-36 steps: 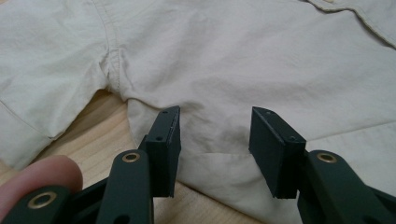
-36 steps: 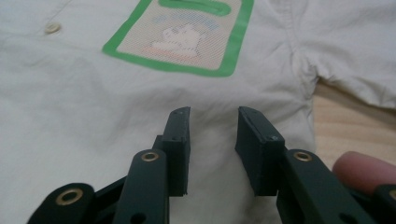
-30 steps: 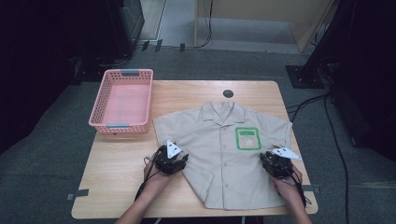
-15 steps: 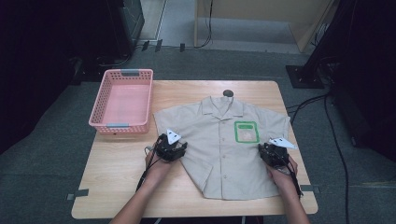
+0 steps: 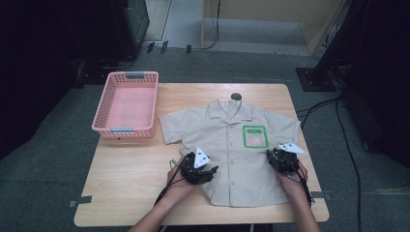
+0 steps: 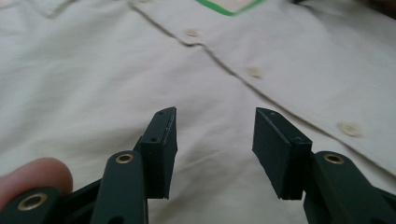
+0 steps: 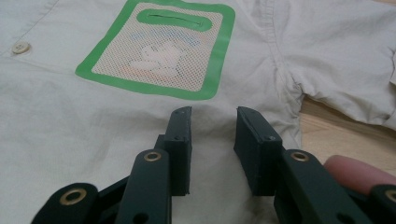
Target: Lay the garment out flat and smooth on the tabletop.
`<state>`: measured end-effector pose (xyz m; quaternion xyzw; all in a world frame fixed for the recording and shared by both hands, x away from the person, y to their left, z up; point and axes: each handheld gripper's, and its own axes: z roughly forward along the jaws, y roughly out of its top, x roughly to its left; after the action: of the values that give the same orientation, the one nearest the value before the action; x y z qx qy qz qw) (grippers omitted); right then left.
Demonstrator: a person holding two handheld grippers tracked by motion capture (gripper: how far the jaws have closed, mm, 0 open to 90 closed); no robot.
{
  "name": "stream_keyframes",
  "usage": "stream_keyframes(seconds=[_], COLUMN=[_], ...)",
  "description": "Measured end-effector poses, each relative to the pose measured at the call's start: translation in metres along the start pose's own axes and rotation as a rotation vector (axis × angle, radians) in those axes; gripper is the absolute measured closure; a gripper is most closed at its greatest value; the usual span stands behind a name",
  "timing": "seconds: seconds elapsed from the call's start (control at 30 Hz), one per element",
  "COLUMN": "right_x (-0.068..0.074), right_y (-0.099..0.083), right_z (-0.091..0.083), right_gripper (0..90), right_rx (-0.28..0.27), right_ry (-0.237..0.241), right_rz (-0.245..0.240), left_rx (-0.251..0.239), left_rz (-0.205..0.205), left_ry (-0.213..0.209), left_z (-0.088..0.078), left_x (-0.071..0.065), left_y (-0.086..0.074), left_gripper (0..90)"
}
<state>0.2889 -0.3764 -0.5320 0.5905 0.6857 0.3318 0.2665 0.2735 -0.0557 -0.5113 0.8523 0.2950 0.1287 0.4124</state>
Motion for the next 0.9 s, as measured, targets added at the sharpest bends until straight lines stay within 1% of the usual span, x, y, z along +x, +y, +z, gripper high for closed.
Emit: stream_keyframes(seconds=[0.07,0.17,0.27,0.33,0.37,0.43,0.5,0.57,0.63,0.7,0.77,0.83,0.9], right_x=[0.0,0.0,0.0,0.0,0.0,0.0,0.0,0.0,0.0,0.0,0.0,0.0,0.0], right_y=[0.0,0.0,0.0,0.0,0.0,0.0,0.0,0.0,0.0,0.0,0.0,0.0,0.0], right_z=[0.0,0.0,0.0,0.0,0.0,0.0,0.0,0.0,0.0,0.0,0.0,0.0,0.0], right_gripper=[67.2,67.0,66.9,66.9,66.9,66.8,66.9,66.9,66.9,66.9,66.9,66.8,66.8], right_rx=[0.0,0.0,0.0,0.0,0.0,0.0,0.0,0.0,0.0,0.0,0.0,0.0,0.0], right_ry=[0.0,0.001,0.001,0.001,0.001,0.001,0.001,0.001,0.001,0.001,0.001,0.001,0.001], right_rz=[0.0,-0.001,-0.001,-0.001,-0.001,-0.001,-0.001,-0.001,-0.002,-0.001,-0.001,-0.001,-0.001], left_rx=[0.007,0.018,0.045,0.068,0.066,0.059,0.051,0.046,0.047,0.047,0.052,0.05,0.034], left_rz=[0.021,0.022,0.035,0.048,0.054,0.052,0.066,0.077,0.091,0.088,0.079,0.06,0.045], left_ry=[0.0,-0.015,-0.01,-0.009,-0.01,-0.026,-0.015,-0.014,0.008,0.011,0.008,0.0,-0.005], left_z=[0.004,0.009,0.012,0.014,0.014,0.014,0.014,0.014,0.013,0.012,0.011,0.009,0.004], left_x=[-0.006,-0.01,-0.011,-0.012,-0.013,-0.013,-0.015,-0.015,-0.015,-0.014,-0.012,-0.01,-0.009], left_y=[0.0,0.0,-0.001,-0.003,-0.004,-0.005,-0.007,-0.008,-0.008,-0.009,-0.009,-0.01,-0.012], left_gripper=[50.2,50.7,54.0,58.3,60.3,65.7,70.2,76.8,82.4,86.5,87.3,87.7,87.7])
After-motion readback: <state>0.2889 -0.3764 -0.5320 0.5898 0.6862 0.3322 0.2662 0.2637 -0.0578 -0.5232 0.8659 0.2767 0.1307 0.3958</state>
